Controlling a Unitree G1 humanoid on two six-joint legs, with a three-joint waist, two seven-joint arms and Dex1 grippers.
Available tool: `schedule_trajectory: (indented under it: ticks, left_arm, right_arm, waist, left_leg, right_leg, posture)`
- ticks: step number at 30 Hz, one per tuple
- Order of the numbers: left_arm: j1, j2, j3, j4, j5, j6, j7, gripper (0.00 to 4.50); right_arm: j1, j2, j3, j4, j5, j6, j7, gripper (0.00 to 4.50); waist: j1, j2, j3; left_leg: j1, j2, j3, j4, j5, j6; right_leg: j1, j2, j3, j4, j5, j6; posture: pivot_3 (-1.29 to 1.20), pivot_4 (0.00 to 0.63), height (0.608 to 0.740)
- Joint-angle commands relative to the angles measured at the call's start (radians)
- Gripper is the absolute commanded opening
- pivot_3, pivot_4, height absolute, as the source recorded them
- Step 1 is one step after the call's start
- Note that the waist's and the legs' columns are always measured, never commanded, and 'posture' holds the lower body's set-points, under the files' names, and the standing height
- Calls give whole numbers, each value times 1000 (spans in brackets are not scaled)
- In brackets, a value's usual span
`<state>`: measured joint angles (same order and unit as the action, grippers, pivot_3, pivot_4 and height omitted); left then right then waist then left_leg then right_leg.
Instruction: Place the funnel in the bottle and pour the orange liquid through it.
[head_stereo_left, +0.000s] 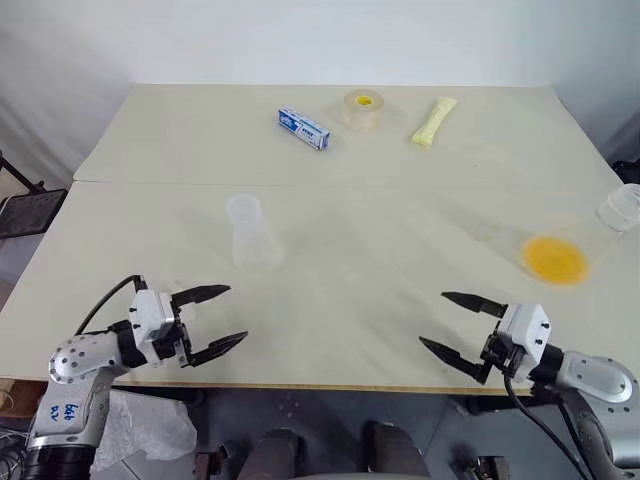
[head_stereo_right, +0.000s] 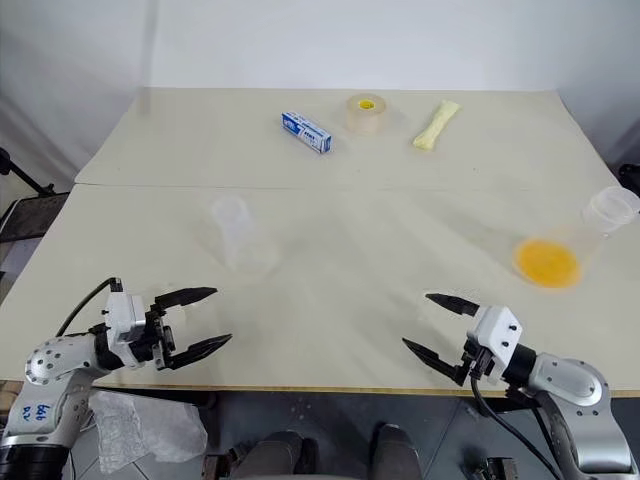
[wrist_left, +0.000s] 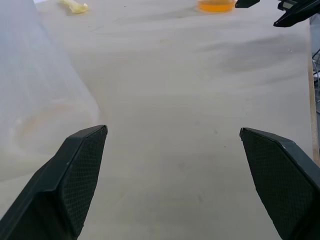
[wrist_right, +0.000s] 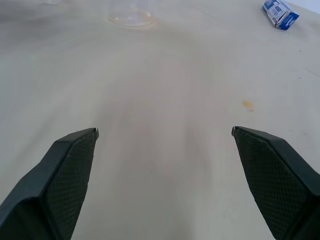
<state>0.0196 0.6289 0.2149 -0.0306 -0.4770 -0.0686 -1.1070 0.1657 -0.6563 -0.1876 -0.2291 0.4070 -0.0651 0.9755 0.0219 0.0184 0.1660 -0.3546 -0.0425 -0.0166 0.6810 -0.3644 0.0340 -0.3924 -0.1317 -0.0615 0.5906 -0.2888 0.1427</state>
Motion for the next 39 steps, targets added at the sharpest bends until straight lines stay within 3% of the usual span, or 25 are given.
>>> schedule_trajectory:
  ticks: [1,10,21,30,39]
  left_arm:
    - [-11,-9,-1,-50,-39,36,13,4500]
    - [-31,-28,56,-167,-88,309,265,4500]
    - [-14,73,215,-130,-99,326,242,4500]
    - [-255,58,96,27,-45,272,173,4500]
    - [-524,19,-32,331,48,146,73,4500]
  right_arm:
    - [-15,-7,-21,-13,11,6,-10,4483]
    - [-34,6,0,-22,8,26,-26,4483]
    - [-75,22,27,26,0,-3,-21,4483]
    - [-88,47,42,20,-7,-20,-27,4483]
    - [-59,51,32,-20,-18,-18,-61,4483]
  waist:
    - [0,0,0]
    - [0,-1,0]
    - [-3,-1,1]
    - [0,-2,1]
    - [-1,-2,1]
  left_leg:
    - [0,0,0,0,0,0]
    - [0,0,0,0,0,0]
    - [0,0,0,0,0,0]
    - [0,-1,0,1,0,0]
    - [0,-1,1,1,0,0]
  right_leg:
    - [0,0,0,0,0,0]
    - [0,0,1,1,0,0]
    - [0,0,0,1,0,0]
    - [0,1,-3,4,0,0]
    - [0,5,-6,5,0,1]
  posture:
    - [0,150,740]
    - [0,150,740]
    - [0,150,740]
    - [0,150,740]
    - [0,150,740]
